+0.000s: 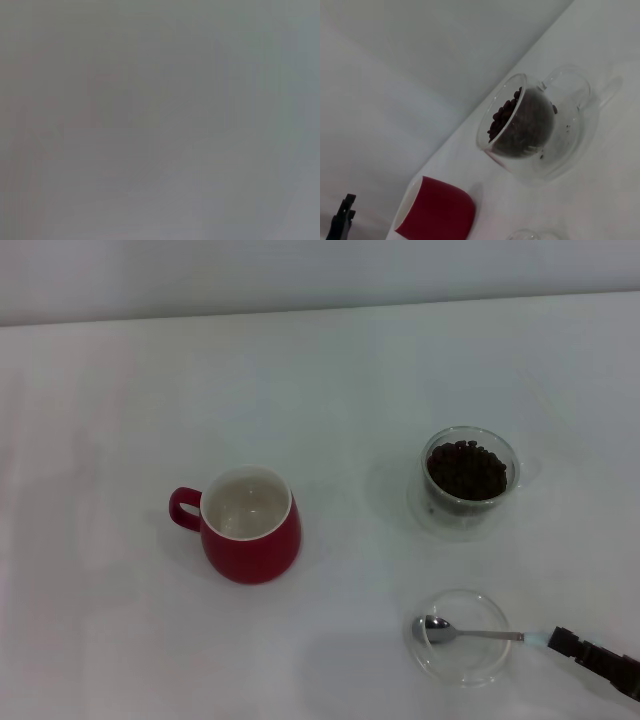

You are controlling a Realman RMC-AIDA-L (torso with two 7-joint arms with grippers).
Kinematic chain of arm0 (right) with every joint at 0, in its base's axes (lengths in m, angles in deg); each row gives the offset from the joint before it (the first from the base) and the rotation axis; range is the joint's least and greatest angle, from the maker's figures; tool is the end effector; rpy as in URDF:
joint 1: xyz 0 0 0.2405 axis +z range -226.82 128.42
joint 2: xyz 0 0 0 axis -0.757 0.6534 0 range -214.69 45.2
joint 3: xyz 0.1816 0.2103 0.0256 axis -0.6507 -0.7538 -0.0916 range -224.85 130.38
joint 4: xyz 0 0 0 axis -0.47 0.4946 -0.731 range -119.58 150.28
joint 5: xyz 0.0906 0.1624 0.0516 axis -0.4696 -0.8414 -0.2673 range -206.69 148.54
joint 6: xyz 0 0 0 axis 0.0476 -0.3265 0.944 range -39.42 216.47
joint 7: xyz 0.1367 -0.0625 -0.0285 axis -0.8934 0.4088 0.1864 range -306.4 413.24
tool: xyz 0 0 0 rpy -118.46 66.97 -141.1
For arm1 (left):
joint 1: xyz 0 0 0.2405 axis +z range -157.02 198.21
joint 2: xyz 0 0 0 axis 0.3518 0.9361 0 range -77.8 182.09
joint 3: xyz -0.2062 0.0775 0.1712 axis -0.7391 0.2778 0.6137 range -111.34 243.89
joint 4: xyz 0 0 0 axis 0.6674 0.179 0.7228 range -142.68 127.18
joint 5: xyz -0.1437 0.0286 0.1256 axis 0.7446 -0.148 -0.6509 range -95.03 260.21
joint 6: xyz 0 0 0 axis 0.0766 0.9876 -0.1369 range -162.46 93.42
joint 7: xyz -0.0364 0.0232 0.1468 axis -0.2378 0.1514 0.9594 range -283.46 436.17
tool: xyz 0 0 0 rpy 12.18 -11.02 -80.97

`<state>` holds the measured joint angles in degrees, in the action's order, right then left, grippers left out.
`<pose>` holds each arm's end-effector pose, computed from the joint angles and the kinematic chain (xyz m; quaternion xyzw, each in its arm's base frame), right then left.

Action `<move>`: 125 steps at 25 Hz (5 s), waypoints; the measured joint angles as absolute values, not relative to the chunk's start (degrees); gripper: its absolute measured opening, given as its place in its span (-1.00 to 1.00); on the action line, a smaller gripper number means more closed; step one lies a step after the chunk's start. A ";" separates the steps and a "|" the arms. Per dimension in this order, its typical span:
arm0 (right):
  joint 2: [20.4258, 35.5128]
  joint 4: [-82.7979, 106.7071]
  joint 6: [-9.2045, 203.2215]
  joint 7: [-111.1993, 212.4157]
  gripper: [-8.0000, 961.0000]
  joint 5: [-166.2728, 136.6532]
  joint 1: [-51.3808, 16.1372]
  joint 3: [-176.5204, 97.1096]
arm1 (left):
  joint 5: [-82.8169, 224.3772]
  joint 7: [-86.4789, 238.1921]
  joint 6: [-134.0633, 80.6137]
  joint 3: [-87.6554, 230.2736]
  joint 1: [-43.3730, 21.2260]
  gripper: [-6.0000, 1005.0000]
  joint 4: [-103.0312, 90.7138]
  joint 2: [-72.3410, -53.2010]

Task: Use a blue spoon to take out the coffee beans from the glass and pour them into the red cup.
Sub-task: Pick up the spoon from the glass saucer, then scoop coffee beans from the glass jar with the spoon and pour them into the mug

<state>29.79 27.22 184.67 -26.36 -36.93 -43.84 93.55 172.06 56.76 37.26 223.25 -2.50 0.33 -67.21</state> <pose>0.3991 0.1241 -0.0264 -0.6663 0.6203 0.3692 0.1872 -0.3679 0.3173 0.0083 -0.5570 -0.3530 -0.3753 0.6514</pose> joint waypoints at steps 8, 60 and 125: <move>29.77 27.22 184.65 -26.39 -0.47 -36.62 -43.64 93.54 | 172.06 56.76 37.26 223.25 -2.78 0.55 0.33 -67.21; 28.34 27.92 186.95 -27.12 -0.67 -36.88 -42.61 93.57 | 172.77 56.76 37.11 223.25 -3.13 0.55 0.45 -67.21; 22.96 41.36 198.89 -16.04 -0.68 -51.74 -23.02 97.77 | 172.82 56.75 36.40 223.24 -3.39 0.55 0.61 -67.13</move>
